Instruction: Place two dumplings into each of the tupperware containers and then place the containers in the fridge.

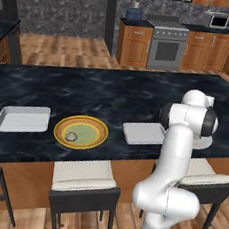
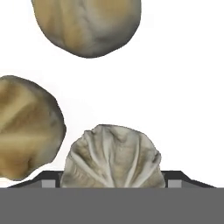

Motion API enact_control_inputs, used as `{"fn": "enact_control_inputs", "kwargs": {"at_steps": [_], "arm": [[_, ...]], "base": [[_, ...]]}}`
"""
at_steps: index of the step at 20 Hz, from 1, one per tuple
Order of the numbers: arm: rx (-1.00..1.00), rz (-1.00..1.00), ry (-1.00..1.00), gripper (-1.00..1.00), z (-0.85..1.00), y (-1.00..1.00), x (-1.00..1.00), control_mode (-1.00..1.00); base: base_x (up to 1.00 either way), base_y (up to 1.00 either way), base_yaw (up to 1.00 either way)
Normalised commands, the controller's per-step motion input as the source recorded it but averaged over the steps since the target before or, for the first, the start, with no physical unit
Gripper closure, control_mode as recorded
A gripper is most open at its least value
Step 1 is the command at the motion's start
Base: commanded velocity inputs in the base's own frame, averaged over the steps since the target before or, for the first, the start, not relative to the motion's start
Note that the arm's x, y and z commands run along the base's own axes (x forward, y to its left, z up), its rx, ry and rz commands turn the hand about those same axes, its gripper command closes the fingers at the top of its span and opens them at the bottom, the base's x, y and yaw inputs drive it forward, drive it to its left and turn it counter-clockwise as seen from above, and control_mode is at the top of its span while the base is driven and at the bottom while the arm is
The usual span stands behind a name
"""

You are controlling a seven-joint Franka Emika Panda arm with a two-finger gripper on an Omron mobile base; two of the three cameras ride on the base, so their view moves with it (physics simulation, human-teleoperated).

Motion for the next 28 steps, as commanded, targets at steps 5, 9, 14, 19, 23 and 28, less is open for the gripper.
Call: {"fn": "enact_control_inputs", "kwargs": {"at_steps": [5, 9, 14, 19, 23, 28], "arm": [[0.00, -0.01, 0.00, 1.00, 0.49, 0.24, -0.02, -1.00], [0.00, -0.04, 0.00, 1.00, 0.42, 0.38, -0.08, -1.00], [-0.07, 0.00, 0.00, 1.00, 0.09, 0.94, 0.00, -1.00], [-0.10, 0.00, 0.00, 1.00, 0.00, 1.00, 0.00, -1.00], [-0.04, 0.00, 0.00, 1.00, 0.00, 0.98, 0.00, -1.00], [0.00, 0.00, 0.00, 1.00, 0.00, 0.62, 0.06, -1.00]], "base": [[0.00, 0.00, 0.00], [0.00, 0.00, 0.00], [0.00, 0.00, 0.00], [0.00, 0.00, 0.00], [0.00, 0.00, 0.00], [0.00, 0.00, 0.00]]}}
